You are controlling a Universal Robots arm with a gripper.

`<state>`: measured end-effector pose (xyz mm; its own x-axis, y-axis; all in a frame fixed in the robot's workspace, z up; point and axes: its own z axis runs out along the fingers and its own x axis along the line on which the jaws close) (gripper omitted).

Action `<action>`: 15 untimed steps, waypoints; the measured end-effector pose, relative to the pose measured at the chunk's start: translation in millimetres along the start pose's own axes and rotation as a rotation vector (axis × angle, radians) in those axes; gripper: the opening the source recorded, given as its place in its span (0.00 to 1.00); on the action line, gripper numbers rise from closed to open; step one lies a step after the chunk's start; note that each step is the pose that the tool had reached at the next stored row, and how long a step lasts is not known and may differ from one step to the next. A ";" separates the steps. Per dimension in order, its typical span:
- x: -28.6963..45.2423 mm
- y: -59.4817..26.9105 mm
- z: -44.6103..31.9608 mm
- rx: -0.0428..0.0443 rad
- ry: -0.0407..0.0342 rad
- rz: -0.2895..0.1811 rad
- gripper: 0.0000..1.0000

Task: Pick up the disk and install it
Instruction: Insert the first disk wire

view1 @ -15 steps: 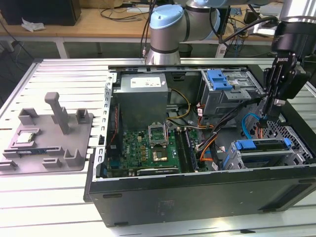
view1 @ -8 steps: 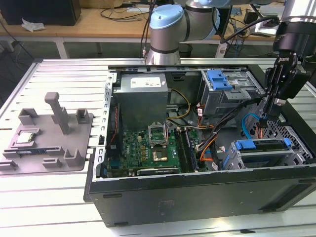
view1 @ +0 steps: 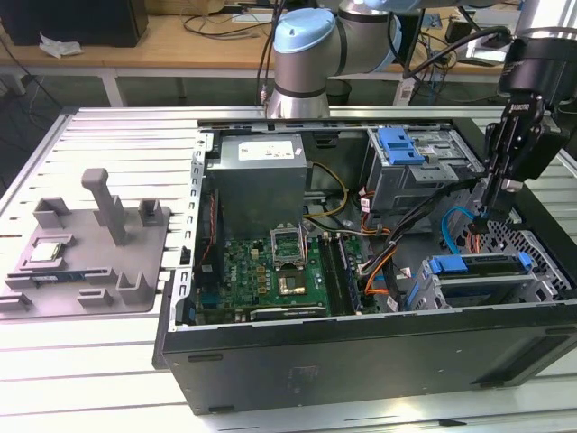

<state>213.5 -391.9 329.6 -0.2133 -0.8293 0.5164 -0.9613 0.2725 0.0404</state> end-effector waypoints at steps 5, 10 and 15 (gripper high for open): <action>2.1 -1.4 1.2 0.0000 0.0000 0.000 0.29; 2.2 -1.4 1.3 -0.0001 -0.0001 0.000 0.29; 3.3 -1.5 1.9 0.0000 0.0000 0.000 0.29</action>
<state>213.9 -396.0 329.6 -0.2132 -0.8293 0.5165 -0.9613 0.2724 0.0404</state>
